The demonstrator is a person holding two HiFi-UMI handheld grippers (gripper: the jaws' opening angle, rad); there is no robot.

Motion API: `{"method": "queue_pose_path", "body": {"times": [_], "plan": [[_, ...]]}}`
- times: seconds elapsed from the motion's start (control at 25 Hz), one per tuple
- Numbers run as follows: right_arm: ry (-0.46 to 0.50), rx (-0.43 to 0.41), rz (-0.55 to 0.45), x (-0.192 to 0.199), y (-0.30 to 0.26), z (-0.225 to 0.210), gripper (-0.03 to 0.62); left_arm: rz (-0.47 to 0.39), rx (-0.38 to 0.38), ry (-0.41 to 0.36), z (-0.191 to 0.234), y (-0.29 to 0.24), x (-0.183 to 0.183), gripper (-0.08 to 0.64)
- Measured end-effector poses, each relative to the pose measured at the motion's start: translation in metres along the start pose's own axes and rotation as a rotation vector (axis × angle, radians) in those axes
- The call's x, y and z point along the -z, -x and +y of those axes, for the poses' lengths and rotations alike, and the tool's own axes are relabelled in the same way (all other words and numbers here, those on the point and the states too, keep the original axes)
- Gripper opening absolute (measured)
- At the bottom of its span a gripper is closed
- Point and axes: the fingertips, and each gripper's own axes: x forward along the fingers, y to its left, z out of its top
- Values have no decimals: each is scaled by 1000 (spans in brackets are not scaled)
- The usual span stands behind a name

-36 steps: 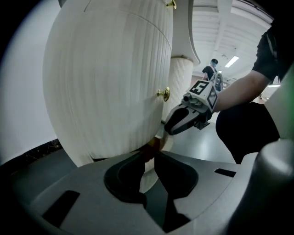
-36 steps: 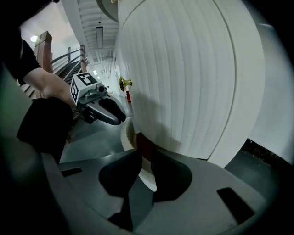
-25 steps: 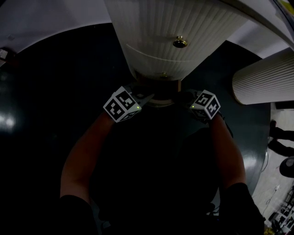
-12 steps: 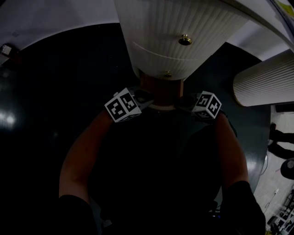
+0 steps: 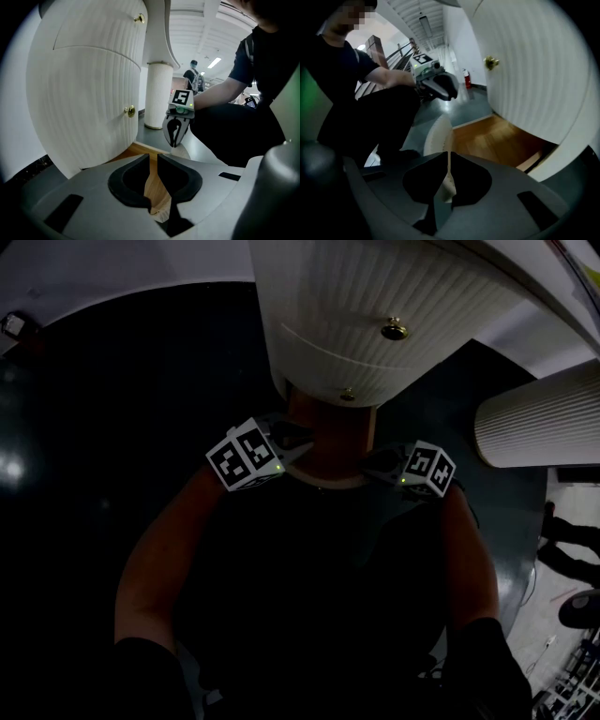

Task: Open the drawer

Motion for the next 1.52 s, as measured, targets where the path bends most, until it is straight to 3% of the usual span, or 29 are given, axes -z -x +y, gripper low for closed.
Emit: {"method": "queue_pose_path", "body": {"times": [0.08, 0.16, 0.36, 0.64, 0.8, 0.92, 1.0, 1.16, 1.36, 1.52], "plan": [[-4, 106, -1, 2, 3, -19, 28, 9, 3, -2, 0, 1, 6, 61], [48, 148, 80, 9, 1, -24, 28, 6, -2, 5, 1, 2, 9, 60], [95, 0, 134, 11, -10, 7, 20, 49, 2, -26, -1, 5, 14, 60], [145, -168, 174, 11, -14, 52, 17, -29, 6, 16, -5, 13, -10, 58], [179, -193, 219, 15, -14, 59, 17, -34, 30, -13, -18, 19, -14, 58], [165, -88, 202, 12, -11, 31, 17, -16, 39, -38, -24, 20, -17, 58], [166, -63, 209, 10, -18, 24, 16, -3, 42, -45, -26, 24, -13, 58], [199, -162, 213, -2, -31, 51, 15, -13, 29, -32, -20, 33, -6, 57], [220, -187, 233, 3, -32, 59, 15, -6, 38, -16, -15, 28, -12, 57], [211, -276, 247, -1, -39, 81, 15, 15, 52, -55, -16, 31, -12, 55]]}}
